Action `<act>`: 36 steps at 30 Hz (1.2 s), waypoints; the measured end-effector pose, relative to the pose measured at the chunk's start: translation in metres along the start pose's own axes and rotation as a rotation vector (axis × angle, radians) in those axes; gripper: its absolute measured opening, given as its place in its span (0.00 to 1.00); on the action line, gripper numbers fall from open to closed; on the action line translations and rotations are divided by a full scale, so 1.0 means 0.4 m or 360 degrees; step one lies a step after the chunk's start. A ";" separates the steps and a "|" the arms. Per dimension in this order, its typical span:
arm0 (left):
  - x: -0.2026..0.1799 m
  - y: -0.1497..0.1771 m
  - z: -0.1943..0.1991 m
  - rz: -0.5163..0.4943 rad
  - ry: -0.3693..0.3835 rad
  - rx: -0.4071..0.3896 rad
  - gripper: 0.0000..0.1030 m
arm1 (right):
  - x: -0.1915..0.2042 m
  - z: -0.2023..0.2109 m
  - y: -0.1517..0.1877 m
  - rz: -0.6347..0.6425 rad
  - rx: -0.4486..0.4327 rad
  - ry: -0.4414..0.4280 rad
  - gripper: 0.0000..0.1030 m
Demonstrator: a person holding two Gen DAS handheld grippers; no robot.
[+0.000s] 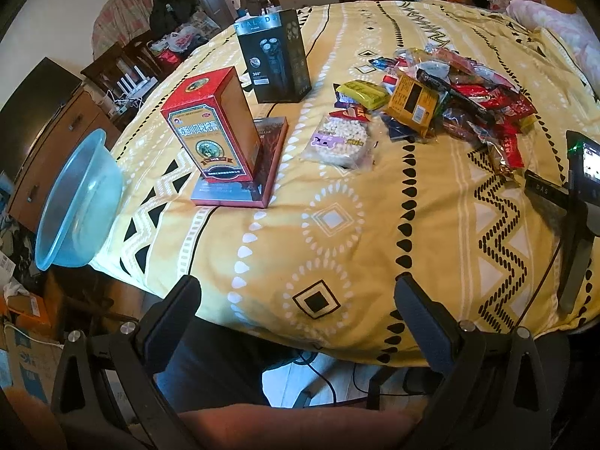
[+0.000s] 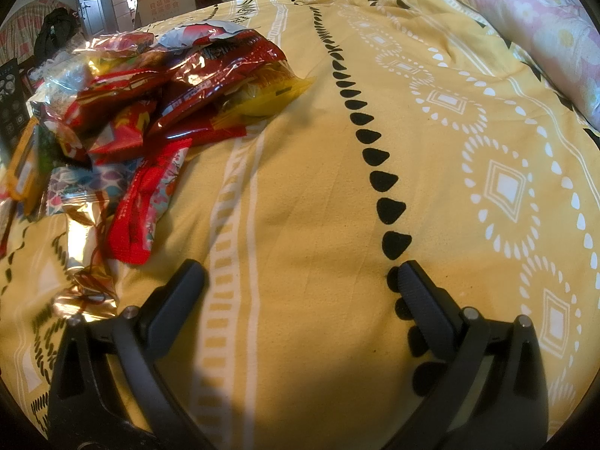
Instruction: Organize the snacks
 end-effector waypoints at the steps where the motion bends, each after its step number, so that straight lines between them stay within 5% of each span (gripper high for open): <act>1: 0.000 0.001 0.000 0.0002 0.0001 0.0003 1.00 | 0.000 -0.001 -0.001 0.0000 0.0000 0.0000 1.00; 36: -0.004 0.006 -0.011 -0.0005 -0.0008 0.0037 1.00 | 0.000 0.001 0.001 0.0000 0.0000 0.0000 1.00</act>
Point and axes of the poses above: each gripper's, at about its wrist camera, not at the fingertips, and z roughly against the way its jaws point, x to its left, y to its underside, the point moved 8 cm from there along -z, roughly the way its jaws point, and after that the axes turned 8 degrees about -z, right-handed, at the moved point
